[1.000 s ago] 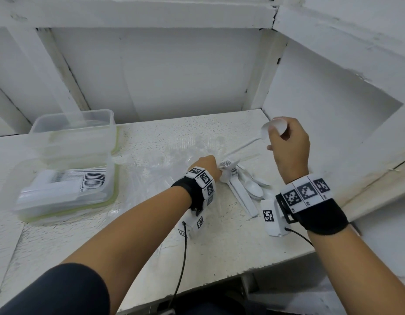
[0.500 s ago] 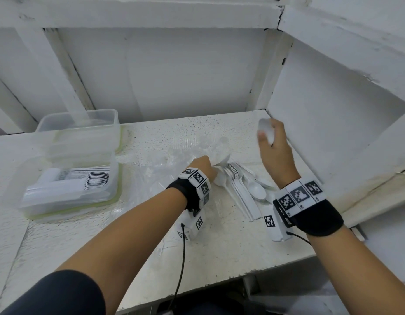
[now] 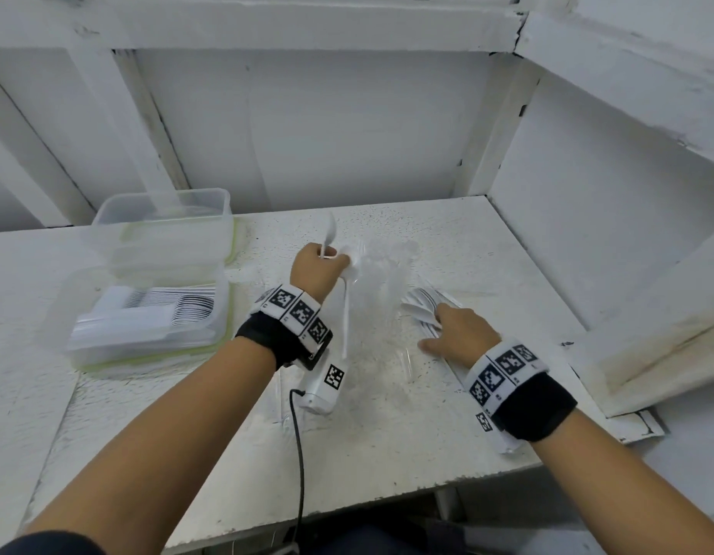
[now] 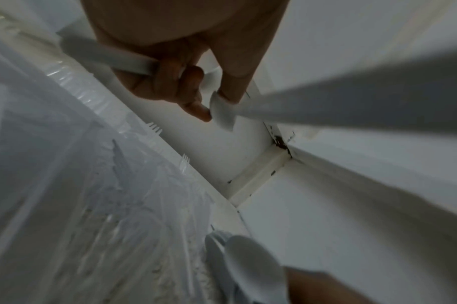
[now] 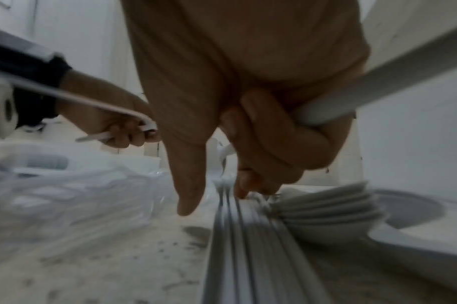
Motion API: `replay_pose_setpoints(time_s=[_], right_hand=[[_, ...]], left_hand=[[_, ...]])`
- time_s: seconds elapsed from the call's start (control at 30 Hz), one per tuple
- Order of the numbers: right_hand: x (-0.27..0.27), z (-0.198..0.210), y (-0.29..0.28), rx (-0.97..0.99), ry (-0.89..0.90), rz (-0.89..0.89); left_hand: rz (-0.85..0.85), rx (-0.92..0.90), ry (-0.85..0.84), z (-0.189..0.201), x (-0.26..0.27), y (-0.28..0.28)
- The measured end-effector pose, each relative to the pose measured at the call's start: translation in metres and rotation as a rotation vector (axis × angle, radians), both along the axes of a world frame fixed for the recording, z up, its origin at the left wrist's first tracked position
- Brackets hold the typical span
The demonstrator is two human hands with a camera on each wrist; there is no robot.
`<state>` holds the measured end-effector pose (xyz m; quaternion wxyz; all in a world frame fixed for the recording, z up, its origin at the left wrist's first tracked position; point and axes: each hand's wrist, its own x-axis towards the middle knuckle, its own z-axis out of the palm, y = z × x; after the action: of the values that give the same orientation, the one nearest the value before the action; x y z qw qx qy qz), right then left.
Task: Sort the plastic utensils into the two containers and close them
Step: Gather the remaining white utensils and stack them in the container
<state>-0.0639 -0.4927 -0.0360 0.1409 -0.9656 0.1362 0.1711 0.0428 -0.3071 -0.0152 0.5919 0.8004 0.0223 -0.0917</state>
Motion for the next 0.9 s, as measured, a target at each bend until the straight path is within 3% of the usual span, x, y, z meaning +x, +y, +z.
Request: replay_pose_setpoints(time_s=[0.13, 0.23, 0.43, 0.53, 0.67, 0.77, 0.9], right_hand=[[0.0, 0.0, 0.009, -0.115, -0.017, 0.049], [0.002, 0.0, 0.011, -0.133, -0.032, 0.068], [0.0, 0.0, 0.003, -0.053, -0.083, -0.029], [-0.001, 0.0, -0.001, -0.031, -0.148, -0.054], [-0.008, 0.005, -0.006, 0.046, -0.273, -0.096], [-0.01, 0.015, -0.009, 0.183, -0.386, -0.179], [-0.01, 0.028, -0.012, 0.498, -0.43, -0.307]], left_hand=[[0.115, -0.25, 0.19, -0.001, -0.002, 0.01], [0.103, -0.387, 0.306, 0.006, -0.012, 0.01], [0.162, -0.508, 0.425, -0.002, -0.02, 0.005], [0.19, -0.443, 0.45, -0.004, -0.021, 0.0], [0.079, -0.38, 0.405, -0.006, -0.025, -0.011], [0.027, -0.392, 0.415, -0.002, -0.035, -0.022], [-0.198, -0.161, 0.308, -0.004, -0.05, -0.04]])
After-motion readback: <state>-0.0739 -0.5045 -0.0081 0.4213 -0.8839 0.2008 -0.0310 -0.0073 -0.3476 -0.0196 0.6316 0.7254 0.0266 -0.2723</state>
